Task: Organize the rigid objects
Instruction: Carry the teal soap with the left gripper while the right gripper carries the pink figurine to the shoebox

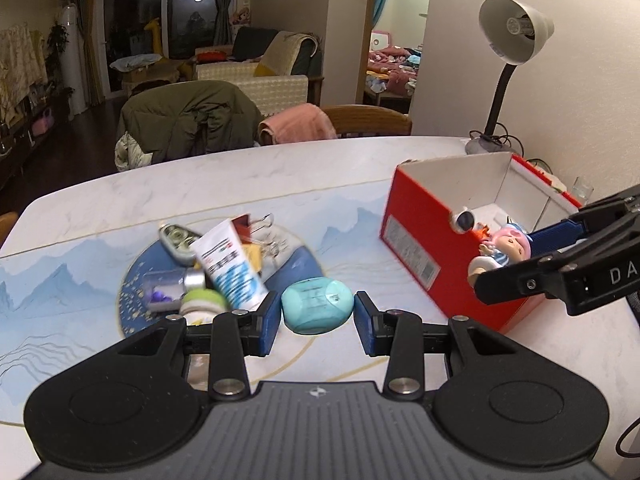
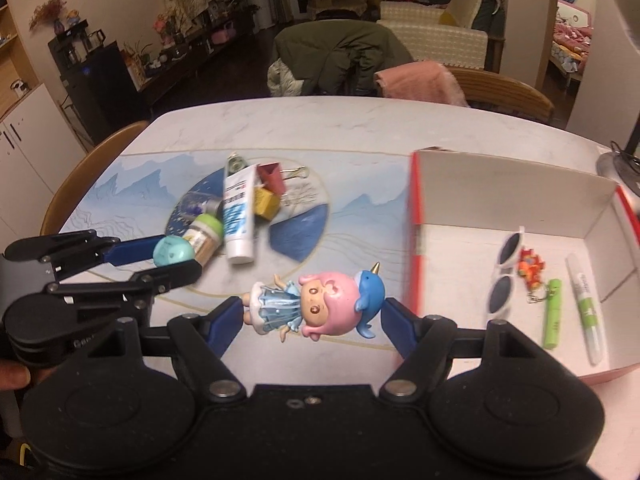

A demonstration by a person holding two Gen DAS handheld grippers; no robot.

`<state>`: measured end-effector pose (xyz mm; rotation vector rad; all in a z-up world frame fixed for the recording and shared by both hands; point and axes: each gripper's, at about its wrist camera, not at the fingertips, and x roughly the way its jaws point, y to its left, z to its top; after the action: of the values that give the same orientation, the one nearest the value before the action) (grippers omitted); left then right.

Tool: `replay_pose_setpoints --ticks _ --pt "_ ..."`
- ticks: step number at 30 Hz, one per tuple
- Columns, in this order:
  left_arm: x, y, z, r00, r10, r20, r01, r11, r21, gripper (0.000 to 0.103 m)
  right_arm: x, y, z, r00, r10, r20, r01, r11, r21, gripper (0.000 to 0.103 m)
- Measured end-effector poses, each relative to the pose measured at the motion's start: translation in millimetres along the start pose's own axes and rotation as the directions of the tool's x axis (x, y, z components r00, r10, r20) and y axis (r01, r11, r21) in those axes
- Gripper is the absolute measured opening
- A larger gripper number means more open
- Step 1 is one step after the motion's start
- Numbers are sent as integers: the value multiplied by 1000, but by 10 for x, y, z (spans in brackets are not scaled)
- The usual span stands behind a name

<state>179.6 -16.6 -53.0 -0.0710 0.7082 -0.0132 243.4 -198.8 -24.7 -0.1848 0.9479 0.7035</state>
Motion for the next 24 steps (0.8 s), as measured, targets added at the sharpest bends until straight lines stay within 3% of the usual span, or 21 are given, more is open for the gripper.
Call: replay_pose_setpoints --ticks 9,24 --pt "178 -513 278 999 -22 25 20 997 72 39 -161 -586 -42 999 -23 22 23 999 30 75" --pt "753 -1309 641 998 -55 -17 57 988 143 39 -199 -1583 -200 997 -83 11 81 991 106 75"
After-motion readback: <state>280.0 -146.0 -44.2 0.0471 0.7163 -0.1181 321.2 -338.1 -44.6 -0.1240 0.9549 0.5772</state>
